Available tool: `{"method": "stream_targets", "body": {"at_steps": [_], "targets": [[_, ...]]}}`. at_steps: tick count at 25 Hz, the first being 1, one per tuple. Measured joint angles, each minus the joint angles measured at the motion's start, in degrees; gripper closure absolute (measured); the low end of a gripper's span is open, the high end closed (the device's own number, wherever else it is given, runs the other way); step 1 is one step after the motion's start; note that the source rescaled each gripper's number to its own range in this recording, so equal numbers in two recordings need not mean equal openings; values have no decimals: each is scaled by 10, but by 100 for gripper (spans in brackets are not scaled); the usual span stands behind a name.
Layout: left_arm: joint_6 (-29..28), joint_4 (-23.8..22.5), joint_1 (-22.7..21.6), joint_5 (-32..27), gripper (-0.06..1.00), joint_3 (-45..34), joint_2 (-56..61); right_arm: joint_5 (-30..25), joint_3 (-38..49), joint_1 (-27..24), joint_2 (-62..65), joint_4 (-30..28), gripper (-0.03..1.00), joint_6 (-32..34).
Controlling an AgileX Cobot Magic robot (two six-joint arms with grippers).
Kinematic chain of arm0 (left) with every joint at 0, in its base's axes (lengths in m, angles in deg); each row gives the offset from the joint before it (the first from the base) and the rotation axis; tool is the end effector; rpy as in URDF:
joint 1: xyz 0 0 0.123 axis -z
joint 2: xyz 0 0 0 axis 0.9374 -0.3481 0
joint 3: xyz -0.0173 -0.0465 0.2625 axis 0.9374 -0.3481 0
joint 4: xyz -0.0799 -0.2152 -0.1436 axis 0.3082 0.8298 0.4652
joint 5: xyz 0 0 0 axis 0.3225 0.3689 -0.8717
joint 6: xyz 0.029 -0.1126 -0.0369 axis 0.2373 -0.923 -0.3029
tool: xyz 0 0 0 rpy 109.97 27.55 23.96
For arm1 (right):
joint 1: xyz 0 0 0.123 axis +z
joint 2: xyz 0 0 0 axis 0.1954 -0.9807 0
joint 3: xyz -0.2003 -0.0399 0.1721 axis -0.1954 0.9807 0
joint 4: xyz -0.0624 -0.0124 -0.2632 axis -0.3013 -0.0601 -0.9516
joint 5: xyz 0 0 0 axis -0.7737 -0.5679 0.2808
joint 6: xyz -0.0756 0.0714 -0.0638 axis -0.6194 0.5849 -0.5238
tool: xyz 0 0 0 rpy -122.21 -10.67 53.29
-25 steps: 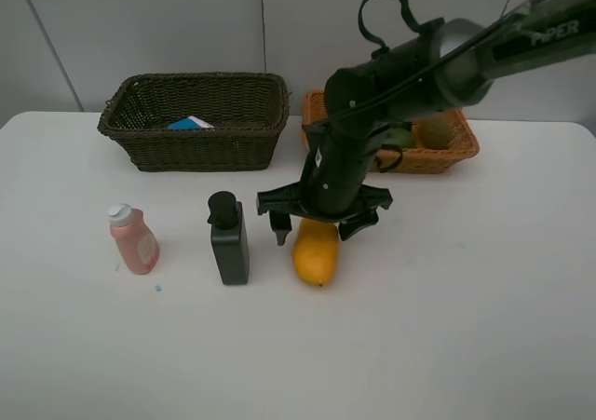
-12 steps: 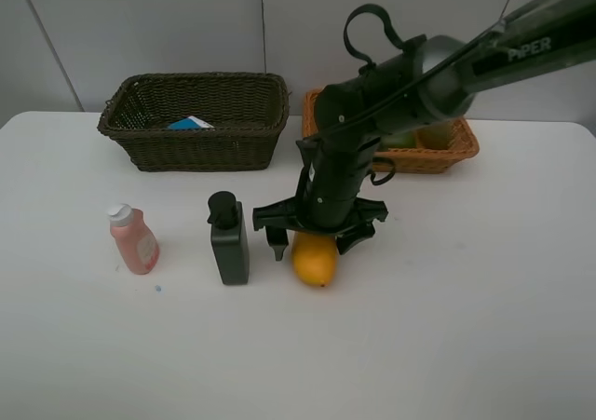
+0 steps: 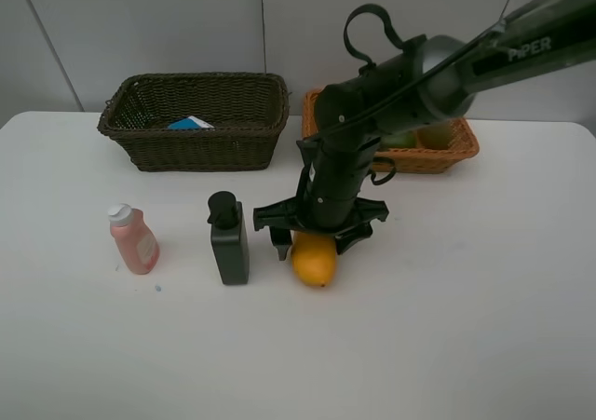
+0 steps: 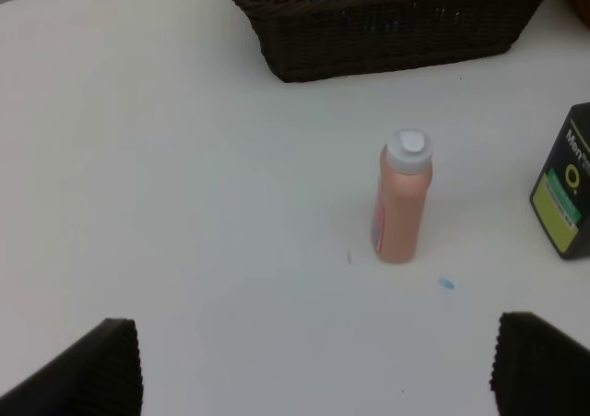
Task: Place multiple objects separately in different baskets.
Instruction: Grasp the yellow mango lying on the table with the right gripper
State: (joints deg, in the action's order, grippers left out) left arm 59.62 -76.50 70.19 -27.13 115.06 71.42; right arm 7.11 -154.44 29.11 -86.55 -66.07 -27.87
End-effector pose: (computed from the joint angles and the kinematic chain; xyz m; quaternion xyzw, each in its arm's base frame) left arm 0.0563 -0.0070 0.2740 0.0554 0.8479 -0.0019 0.5273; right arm 0.3013 0.2562 0.0583 -0.0874 0.9939 0.0385 0.0544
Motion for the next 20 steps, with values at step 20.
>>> {"method": "stream_targets", "body": {"at_steps": [20], "targets": [[0,0,0,0,-5,0,0,-1,0,0,0,0,23,11]]}}
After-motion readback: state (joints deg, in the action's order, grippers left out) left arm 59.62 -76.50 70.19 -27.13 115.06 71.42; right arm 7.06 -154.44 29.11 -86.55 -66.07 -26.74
